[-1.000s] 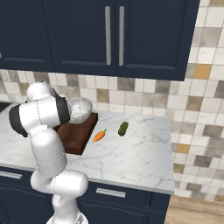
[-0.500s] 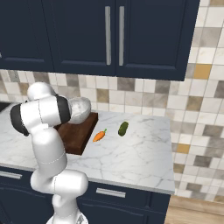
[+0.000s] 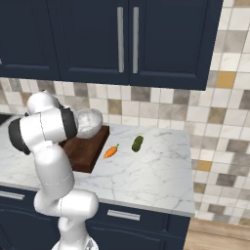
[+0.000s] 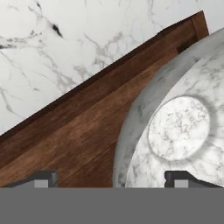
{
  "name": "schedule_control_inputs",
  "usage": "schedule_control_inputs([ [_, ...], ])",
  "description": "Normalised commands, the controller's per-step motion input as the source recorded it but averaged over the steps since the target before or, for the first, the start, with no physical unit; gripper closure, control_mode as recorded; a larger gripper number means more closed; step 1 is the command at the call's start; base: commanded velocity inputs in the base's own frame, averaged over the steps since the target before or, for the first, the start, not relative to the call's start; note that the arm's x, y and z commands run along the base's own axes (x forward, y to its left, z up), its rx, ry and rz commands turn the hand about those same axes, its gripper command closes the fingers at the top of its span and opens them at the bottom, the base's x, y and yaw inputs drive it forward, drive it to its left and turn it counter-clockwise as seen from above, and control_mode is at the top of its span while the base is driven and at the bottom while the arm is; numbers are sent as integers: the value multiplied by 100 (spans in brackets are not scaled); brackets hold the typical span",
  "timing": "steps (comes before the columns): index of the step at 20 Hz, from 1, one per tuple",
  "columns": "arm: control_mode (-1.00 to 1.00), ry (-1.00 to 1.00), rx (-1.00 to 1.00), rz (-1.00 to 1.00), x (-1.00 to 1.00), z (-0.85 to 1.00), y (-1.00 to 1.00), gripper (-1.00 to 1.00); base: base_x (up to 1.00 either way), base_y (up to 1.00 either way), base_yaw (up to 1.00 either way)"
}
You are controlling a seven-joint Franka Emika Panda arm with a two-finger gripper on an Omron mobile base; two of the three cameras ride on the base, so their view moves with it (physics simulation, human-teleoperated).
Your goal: Place the two vegetables and bowl onto the tray for setting up a vegetable dip station.
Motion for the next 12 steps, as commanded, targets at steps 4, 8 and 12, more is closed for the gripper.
schedule_control_inputs([
  [4,-100,-1,0,-7,-27,18,0,-100,0,0,0],
  [8,-100,0,3,-14,-36,13,0,-100,0,0,0],
  [12,-100,-6,3,-15,-36,20,0,-100,0,0,0],
])
